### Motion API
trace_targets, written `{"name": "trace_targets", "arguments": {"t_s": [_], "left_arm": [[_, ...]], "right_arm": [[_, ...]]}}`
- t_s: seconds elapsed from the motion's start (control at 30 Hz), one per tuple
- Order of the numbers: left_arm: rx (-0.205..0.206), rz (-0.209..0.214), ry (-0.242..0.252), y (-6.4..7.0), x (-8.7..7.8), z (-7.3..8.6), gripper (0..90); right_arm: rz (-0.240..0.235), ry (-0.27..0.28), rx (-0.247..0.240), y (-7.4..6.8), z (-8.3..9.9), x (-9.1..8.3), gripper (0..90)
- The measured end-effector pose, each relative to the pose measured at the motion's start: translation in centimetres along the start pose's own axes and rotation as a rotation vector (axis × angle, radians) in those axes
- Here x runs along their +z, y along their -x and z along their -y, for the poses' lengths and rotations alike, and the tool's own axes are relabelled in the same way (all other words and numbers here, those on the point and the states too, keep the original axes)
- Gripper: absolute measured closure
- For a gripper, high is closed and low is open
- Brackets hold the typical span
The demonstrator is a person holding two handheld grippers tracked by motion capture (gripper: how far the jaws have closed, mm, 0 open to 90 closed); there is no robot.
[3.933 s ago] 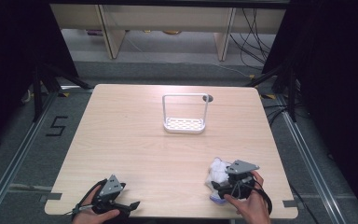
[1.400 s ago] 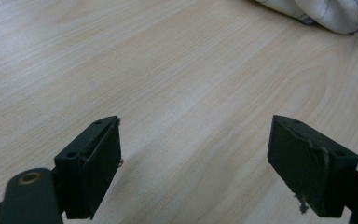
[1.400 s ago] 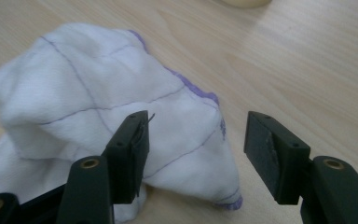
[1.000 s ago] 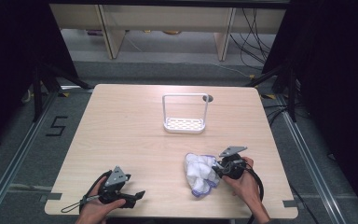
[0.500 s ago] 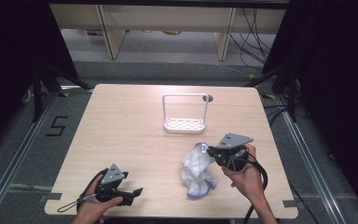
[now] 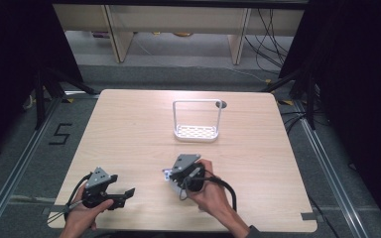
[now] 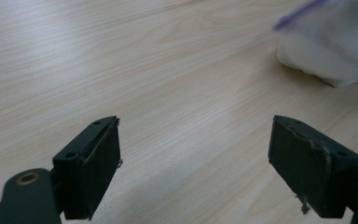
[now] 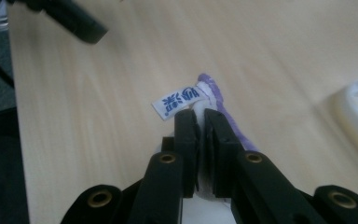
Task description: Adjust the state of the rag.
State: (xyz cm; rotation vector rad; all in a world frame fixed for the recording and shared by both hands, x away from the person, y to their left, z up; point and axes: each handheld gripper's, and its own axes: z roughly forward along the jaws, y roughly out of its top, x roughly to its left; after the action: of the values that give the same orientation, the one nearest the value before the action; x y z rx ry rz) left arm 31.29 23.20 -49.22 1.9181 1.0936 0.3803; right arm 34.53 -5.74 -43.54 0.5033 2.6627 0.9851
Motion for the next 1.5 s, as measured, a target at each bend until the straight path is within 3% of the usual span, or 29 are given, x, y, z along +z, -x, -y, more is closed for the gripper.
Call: {"name": "trace_targets", "arguments": {"t_s": [0.03, 0.1, 0.13, 0.17, 0.23, 0.27, 0.3, 0.33, 0.37, 0.4, 0.43, 0.57, 0.7, 0.73, 0.77, 0.8, 0.83, 0.87, 0.9, 0.97, 1.0, 1.03, 1.07, 1.1, 1.17, 1.2, 1.23, 1.33, 1.5], "left_arm": [[-0.009, -0.010, -0.005, -0.2, 0.0, 0.1, 16.2], [-0.011, -0.013, -0.014, -0.2, 0.0, 0.1, 16.2], [-0.012, -0.009, -0.012, -0.2, 0.0, 0.2, 16.2], [0.008, -0.017, -0.029, -0.2, -0.2, 0.2, 16.2], [-0.008, -0.006, -0.008, -0.1, 0.0, 0.2, 16.2], [0.004, 0.001, -0.010, 0.1, -0.1, 0.3, 16.3], [0.004, 0.001, -0.010, 0.1, -0.1, 0.3, 16.4], [0.000, 0.007, -0.012, 0.2, 0.0, 0.2, 16.5], [-0.001, 0.004, -0.013, 0.4, 0.0, 0.2, 16.5], [0.012, 0.009, -0.017, 0.4, 0.1, 0.2, 16.5], [0.004, 0.015, -0.012, 0.5, 0.2, 0.2, 16.5], [0.012, 0.015, -0.019, 0.5, 0.4, 0.3, 16.5], [0.018, 0.017, -0.021, 0.6, 0.4, 0.3, 16.6], [0.016, 0.018, -0.021, 0.6, 0.5, 0.3, 16.6], [0.050, 0.020, -0.047, 0.4, 0.3, 0.2, 16.6], [0.034, 0.017, -0.037, 0.6, 0.4, 0.3, 16.6], [0.036, 0.012, -0.037, 0.6, 0.4, 0.3, 16.6], [0.041, 0.019, -0.042, 0.6, 0.3, 0.2, 16.6], [0.010, 0.017, -0.012, 0.8, 0.5, 0.3, 16.6], [0.028, 0.021, -0.026, 0.6, 0.3, 0.2, 16.6], [0.015, 0.020, -0.016, 0.7, 0.4, 0.3, 16.6], [0.013, 0.016, -0.010, 0.6, 0.3, 0.3, 16.6], [0.012, 0.015, -0.005, 0.6, 0.3, 0.3, 16.6], [0.013, 0.013, -0.019, 0.6, 0.2, 0.2, 16.6], [0.014, 0.017, -0.016, 0.5, 0.2, 0.2, 16.6], [0.011, 0.018, -0.009, 0.5, 0.2, 0.2, 16.6], [0.010, 0.015, -0.013, 0.5, 0.2, 0.2, 16.6], [0.005, 0.008, -0.013, 0.4, 0.1, 0.2, 16.6], [-0.011, 0.009, 0.000, 0.2, -0.1, 0.1, 16.6]], "right_arm": [[-0.039, -0.036, -0.010, -1.2, 0.2, 1.4, 81.9], [-0.048, -0.042, -0.007, -1.6, 0.3, 2.0, 78.4], [-0.072, -0.037, 0.003, -2.1, 0.5, 2.5, 61.8], [-0.064, -0.015, 0.006, -2.1, 0.4, 2.3, 56.0], [-0.045, 0.012, 0.016, -1.8, 0.3, 1.7, 52.5], [-0.003, 0.075, 0.041, -0.6, 0.2, -0.2, 50.7], [-0.003, 0.075, 0.041, -0.6, 0.2, -0.2, 50.7], [0.049, 0.088, 0.095, 1.3, 0.5, -2.1, 47.1], [0.064, 0.110, 0.117, 2.3, 1.0, -2.6, 46.6], [0.064, 0.110, 0.117, 2.3, 1.0, -2.6, 46.6], [0.062, 0.106, 0.195, 3.5, 1.8, -3.3, 46.7], [0.105, 0.028, 0.239, 5.6, 3.6, -2.9, 46.5], [0.082, -0.062, 0.286, 7.2, 5.2, -0.8, 44.8], [0.071, -0.078, 0.329, 7.3, 5.5, -0.2, 44.9], [0.052, -0.103, 0.329, 7.6, 5.8, 0.3, 44.7], [0.040, -0.124, 0.360, 7.6, 6.0, 0.7, 44.1], [0.032, -0.141, 0.362, 7.8, 6.2, 1.2, 44.7], [0.024, -0.167, 0.370, 7.8, 6.2, 1.4, 52.0], [0.013, -0.152, 0.339, 7.8, 6.2, 1.6, 59.0], [-0.013, -0.124, 0.311, 7.6, 6.1, 1.5, 71.5], [-0.018, -0.125, 0.279, 7.5, 6.0, 1.1, 79.3], [-0.003, -0.131, 0.274, 7.2, 5.9, 0.8, 83.3], [-0.009, -0.104, 0.231, 7.0, 5.7, 0.3, 85.1], [-0.007, -0.099, 0.233, 6.7, 5.5, -0.1, 85.9], [0.005, -0.059, 0.186, 6.2, 5.0, -1.3, 86.5], [-0.013, -0.048, 0.157, 5.8, 4.7, -1.9, 86.6], [0.012, -0.019, 0.133, 5.3, 4.3, -2.7, 86.7], [0.021, 0.019, 0.079, 3.1, 3.6, -4.6, 86.7], [0.045, 0.002, -0.015, -0.6, 4.5, -5.6, 86.7]]}}
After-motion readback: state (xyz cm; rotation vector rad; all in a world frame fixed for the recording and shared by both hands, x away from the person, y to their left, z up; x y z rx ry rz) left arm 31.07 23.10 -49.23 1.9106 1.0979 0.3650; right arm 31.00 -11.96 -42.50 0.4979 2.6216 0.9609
